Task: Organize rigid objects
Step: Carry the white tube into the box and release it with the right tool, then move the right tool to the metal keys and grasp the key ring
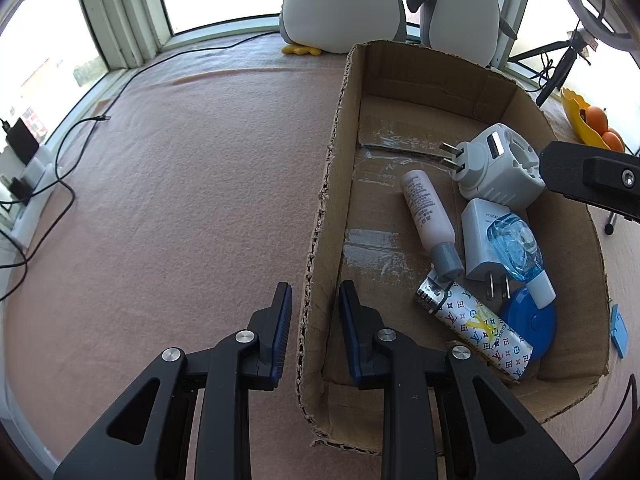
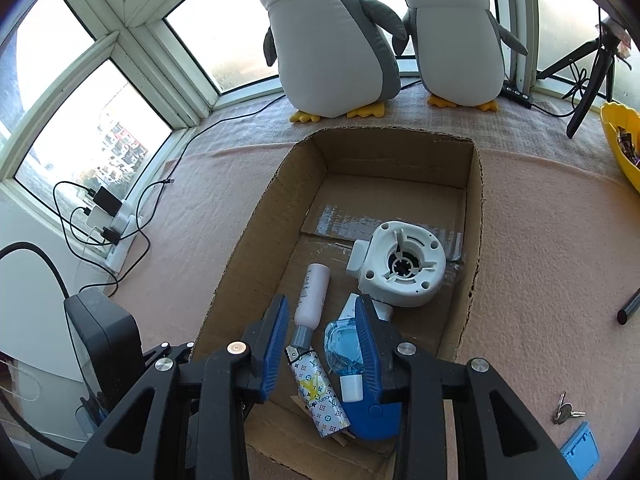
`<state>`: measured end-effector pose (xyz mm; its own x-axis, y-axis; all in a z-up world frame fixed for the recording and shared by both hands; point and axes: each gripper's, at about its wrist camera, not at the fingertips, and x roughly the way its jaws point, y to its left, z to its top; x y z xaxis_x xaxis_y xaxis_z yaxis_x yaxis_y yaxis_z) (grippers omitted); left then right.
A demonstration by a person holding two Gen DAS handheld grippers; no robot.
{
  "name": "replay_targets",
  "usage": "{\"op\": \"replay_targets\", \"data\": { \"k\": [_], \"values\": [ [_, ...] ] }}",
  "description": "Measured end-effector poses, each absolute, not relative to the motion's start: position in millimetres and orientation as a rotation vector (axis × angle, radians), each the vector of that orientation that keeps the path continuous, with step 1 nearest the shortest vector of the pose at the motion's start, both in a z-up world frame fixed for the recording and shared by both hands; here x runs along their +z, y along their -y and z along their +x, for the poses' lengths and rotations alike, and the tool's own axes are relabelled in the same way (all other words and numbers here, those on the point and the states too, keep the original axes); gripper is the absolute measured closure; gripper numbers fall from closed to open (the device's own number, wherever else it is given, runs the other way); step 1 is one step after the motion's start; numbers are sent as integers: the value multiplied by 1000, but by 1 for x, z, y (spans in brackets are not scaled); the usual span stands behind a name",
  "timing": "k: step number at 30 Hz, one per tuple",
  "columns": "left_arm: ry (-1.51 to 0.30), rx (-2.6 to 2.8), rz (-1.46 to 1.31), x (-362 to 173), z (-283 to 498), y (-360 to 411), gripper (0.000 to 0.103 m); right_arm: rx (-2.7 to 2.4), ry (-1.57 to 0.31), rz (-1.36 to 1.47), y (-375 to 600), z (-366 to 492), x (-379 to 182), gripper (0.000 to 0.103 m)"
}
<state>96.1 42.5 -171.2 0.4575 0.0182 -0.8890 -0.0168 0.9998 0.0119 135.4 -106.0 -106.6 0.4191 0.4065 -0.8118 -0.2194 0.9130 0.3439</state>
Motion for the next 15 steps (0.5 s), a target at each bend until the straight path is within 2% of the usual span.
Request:
{"op": "replay_targets", "data": {
  "k": [15],
  "values": [
    [-1095,21,6,-171,96,-42,80,316,-1037,215,182,94,-88,72]
  ]
}}
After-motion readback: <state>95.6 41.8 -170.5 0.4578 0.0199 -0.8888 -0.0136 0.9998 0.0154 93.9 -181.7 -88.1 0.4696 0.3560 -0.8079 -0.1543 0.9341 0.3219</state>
